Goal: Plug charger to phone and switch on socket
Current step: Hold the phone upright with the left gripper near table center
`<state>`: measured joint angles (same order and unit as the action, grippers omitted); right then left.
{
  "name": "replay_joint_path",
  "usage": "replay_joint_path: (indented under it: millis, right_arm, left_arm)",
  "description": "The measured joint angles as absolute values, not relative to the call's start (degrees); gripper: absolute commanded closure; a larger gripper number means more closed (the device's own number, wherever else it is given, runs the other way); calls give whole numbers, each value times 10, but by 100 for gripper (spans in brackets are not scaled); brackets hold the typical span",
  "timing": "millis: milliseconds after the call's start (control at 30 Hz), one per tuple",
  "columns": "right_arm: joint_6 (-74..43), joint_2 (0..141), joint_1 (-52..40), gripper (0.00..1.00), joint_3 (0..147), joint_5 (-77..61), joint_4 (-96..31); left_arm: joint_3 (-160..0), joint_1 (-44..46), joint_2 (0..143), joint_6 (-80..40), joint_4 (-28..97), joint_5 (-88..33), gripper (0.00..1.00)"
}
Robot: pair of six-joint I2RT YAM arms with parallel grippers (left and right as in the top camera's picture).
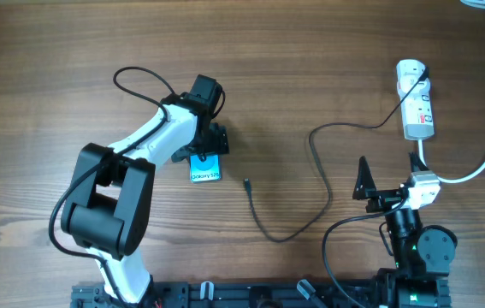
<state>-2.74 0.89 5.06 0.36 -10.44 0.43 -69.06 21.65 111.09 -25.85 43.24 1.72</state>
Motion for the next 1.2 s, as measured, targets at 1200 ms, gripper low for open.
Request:
replay_joint_path:
  millis: [1200]
  right_arm:
    - [-27,9,51,0,4,-104,4]
  left_arm:
    - [-690,217,1111,-258,409,36,23]
